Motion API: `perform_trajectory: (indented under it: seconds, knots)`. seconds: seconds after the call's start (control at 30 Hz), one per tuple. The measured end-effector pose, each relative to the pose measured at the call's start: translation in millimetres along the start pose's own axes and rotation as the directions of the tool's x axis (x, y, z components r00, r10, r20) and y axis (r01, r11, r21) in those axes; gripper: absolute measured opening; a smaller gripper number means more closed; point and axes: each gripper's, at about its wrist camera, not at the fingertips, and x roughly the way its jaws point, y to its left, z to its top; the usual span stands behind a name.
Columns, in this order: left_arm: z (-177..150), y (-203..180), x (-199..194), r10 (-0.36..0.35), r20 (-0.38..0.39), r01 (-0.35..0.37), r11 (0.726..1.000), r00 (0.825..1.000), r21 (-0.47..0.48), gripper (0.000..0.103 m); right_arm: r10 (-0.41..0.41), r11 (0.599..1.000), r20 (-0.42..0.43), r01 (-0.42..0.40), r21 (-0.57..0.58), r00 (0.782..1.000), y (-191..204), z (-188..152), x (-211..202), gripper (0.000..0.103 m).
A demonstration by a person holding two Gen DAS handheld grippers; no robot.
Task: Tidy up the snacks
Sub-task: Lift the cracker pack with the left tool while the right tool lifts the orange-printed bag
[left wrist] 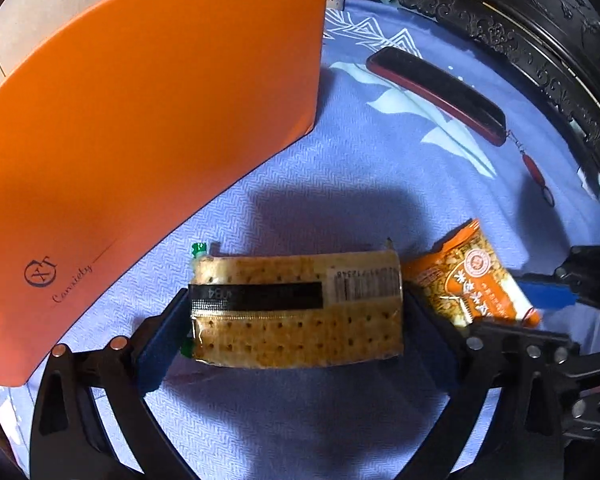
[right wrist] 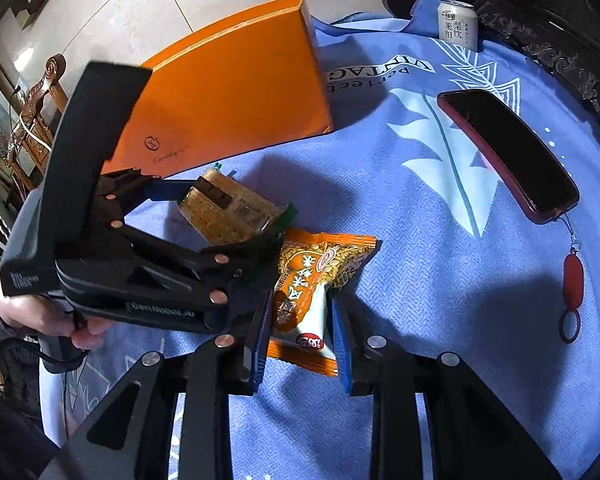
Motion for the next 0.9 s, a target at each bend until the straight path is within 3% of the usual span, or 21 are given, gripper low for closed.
perform_trajectory:
  seconds: [0.27, 0.53, 0.73, 0.8, 0.87, 0.9]
  knots:
    - [-3, 5, -6, 0.033, -0.02, -0.034, 0.999, 0.999, -0.042, 0.094, -0.001, 1.0, 0.013, 0.001, -0.003, 1.0, 1, 0, -6, 0.027]
    - [-3, 11, -37, 0.059, 0.036, -0.055, 0.994, 0.998, -0.092, 0.094, -0.011, 1.0, 0.046, 0.012, -0.016, 0.999, 5, -3, -23, 0.021]
    - [-19, 18, -42, 0.08, 0.02, -0.077, 0.988, 0.997, -0.131, 0.094, 0.03, 1.0, -0.014, -0.029, 0.011, 0.999, 2, -7, -5, 0.017]
    - [-23, 20, -40, 0.087, 0.009, -0.085, 0.986, 0.996, -0.143, 0.094, 0.028, 0.999, -0.026, -0.027, 0.019, 0.999, 2, -5, 3, 0.022]
    - [-26, 21, -40, 0.089, 0.006, -0.087, 0.985, 0.996, -0.15, 0.094, 0.017, 1.0, -0.039, -0.017, 0.021, 0.999, 6, -1, 8, 0.058]
    - [-26, 22, -39, 0.09, 0.003, -0.089, 0.985, 0.996, -0.149, 0.094, 0.021, 1.0, -0.04, -0.02, 0.015, 0.999, 9, 0, 9, 0.062]
